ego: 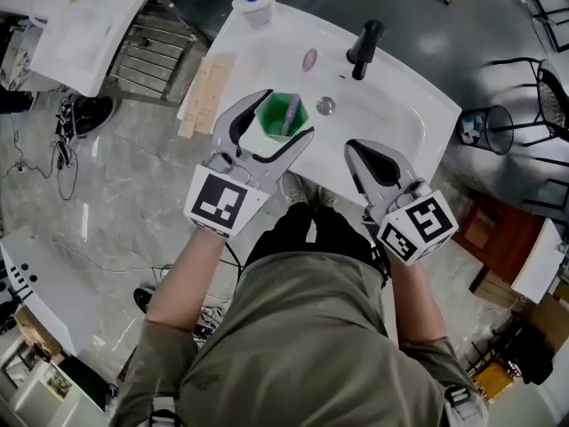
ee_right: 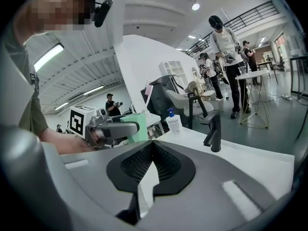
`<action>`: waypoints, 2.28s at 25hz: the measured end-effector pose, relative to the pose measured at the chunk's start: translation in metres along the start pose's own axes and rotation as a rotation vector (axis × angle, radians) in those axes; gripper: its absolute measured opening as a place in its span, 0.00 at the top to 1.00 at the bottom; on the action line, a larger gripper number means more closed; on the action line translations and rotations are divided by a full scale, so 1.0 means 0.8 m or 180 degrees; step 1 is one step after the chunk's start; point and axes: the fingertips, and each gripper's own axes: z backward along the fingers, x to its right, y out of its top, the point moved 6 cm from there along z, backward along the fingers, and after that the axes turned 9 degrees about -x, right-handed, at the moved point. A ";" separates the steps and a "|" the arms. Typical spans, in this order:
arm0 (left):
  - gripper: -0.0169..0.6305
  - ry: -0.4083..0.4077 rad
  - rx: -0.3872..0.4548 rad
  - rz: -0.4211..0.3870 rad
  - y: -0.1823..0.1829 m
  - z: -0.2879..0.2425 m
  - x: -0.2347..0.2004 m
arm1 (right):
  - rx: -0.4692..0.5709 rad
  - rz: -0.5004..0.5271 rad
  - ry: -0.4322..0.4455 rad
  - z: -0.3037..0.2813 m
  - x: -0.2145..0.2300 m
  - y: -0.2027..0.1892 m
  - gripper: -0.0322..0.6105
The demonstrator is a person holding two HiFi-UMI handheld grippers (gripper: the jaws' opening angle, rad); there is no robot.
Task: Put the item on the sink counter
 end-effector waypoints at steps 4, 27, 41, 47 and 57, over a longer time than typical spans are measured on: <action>0.48 -0.0014 -0.0009 -0.0006 -0.001 -0.013 -0.006 | -0.0022 -0.0038 -0.0021 -0.004 0.007 -0.005 0.93; 0.48 -0.0135 -0.0056 -0.0007 -0.007 -0.130 -0.072 | -0.0203 -0.0305 -0.0090 -0.051 0.085 -0.012 0.93; 0.48 -0.0197 -0.0076 -0.0060 -0.020 -0.194 -0.106 | -0.0349 -0.0438 -0.0148 -0.068 0.118 -0.016 0.93; 0.48 -0.0243 -0.0093 -0.0068 -0.026 -0.227 -0.116 | -0.0385 -0.0507 -0.0209 -0.066 0.134 -0.021 0.93; 0.48 -0.0280 -0.0154 -0.0056 -0.052 -0.279 -0.126 | -0.0482 -0.0610 -0.0286 -0.065 0.164 -0.035 0.93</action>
